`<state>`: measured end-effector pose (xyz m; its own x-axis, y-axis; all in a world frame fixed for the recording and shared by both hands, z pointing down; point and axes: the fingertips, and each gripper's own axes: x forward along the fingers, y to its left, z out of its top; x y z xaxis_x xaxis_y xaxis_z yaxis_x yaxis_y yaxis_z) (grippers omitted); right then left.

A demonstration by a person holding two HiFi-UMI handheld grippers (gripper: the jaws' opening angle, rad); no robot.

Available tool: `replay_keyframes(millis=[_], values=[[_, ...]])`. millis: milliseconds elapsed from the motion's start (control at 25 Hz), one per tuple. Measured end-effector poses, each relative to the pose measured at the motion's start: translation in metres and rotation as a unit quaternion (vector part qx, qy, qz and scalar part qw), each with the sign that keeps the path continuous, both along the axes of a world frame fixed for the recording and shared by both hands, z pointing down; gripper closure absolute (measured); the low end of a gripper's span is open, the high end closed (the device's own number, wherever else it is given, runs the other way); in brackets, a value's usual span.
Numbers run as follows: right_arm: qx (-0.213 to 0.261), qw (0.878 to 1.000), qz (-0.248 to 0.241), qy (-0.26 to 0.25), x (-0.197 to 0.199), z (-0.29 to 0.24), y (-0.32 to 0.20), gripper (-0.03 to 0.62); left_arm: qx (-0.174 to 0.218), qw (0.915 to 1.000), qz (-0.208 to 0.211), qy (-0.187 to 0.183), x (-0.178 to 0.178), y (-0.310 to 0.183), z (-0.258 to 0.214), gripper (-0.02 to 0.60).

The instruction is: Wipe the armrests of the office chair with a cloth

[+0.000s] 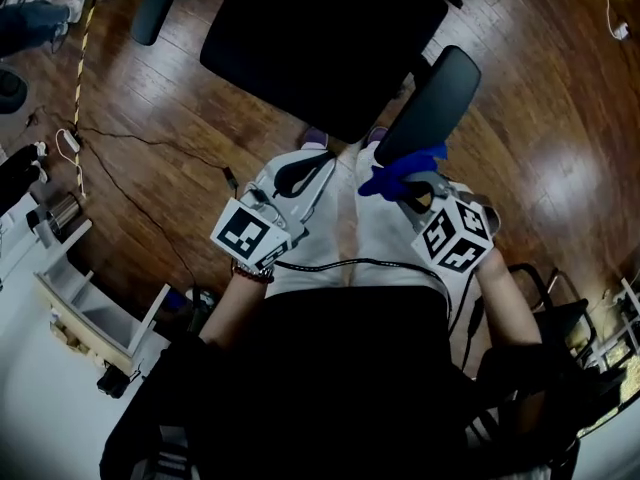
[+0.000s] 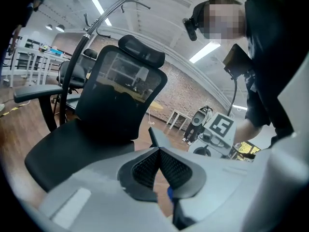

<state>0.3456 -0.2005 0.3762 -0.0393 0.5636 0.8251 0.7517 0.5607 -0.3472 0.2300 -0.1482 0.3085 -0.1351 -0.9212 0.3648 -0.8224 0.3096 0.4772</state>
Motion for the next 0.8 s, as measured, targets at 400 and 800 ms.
replay_keyframes(millis=[400, 800], values=[[0.033, 0.967, 0.236, -0.086, -0.117, -0.014, -0.181, 0.542, 0.003, 0.9997, -0.022, -0.011, 0.004, -0.006, -0.012, 0.577], [0.087, 0.934, 0.292, -0.187, -0.114, -0.014, -0.156, 0.546, 0.031, 0.9987, -0.039, 0.01, 0.046, 0.04, 0.011, 0.577]])
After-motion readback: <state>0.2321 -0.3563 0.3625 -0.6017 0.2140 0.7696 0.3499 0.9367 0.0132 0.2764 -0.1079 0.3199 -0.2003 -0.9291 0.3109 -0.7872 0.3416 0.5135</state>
